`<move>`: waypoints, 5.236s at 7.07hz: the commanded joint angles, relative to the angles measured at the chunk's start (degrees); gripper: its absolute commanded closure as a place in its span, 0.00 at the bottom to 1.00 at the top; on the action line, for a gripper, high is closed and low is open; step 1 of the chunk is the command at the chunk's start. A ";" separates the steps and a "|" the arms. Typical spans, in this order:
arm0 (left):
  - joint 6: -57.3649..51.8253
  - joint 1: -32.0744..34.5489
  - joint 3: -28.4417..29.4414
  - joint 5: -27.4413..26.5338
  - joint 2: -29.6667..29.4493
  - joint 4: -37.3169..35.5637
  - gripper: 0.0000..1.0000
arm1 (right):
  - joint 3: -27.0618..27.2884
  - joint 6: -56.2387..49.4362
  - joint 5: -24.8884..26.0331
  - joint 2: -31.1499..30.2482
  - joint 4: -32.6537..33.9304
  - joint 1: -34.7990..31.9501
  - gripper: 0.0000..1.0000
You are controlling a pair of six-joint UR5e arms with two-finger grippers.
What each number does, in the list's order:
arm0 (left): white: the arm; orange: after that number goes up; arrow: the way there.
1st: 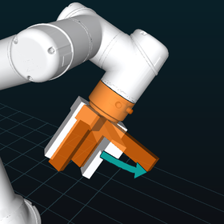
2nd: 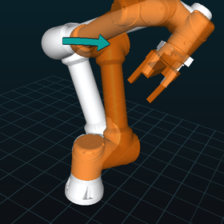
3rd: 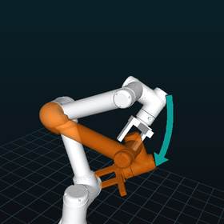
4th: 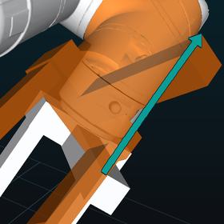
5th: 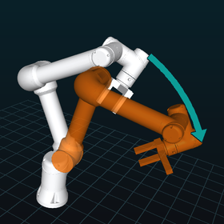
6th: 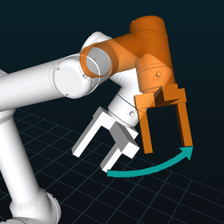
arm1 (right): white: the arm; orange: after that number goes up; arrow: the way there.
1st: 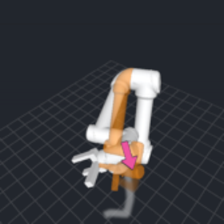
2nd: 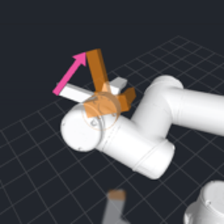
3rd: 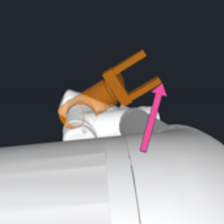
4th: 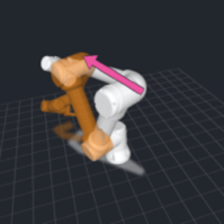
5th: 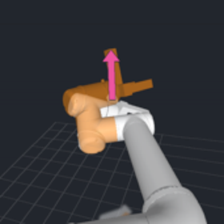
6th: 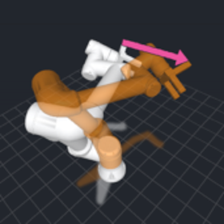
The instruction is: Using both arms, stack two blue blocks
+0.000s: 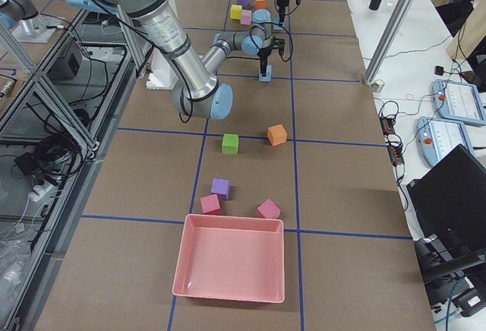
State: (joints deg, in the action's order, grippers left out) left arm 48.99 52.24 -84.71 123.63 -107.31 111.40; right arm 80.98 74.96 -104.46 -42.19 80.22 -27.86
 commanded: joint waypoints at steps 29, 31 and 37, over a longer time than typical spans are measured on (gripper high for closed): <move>22.03 -21.48 5.17 -14.39 -38.67 -25.01 0.04 | -1.44 -75.23 -30.18 -26.72 14.97 -53.88 0.00; 21.50 -18.87 1.68 -13.78 -38.67 -25.53 0.03 | -1.44 -75.40 -30.18 -26.72 14.97 -53.97 0.00; -25.70 16.16 -23.57 7.73 -10.60 -39.25 0.02 | -1.44 -75.40 -30.27 -27.42 14.97 -53.97 0.00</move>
State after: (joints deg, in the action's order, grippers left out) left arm 34.50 60.86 -106.15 127.62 -124.84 73.29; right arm 79.57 -0.32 -134.68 -69.49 95.23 -81.82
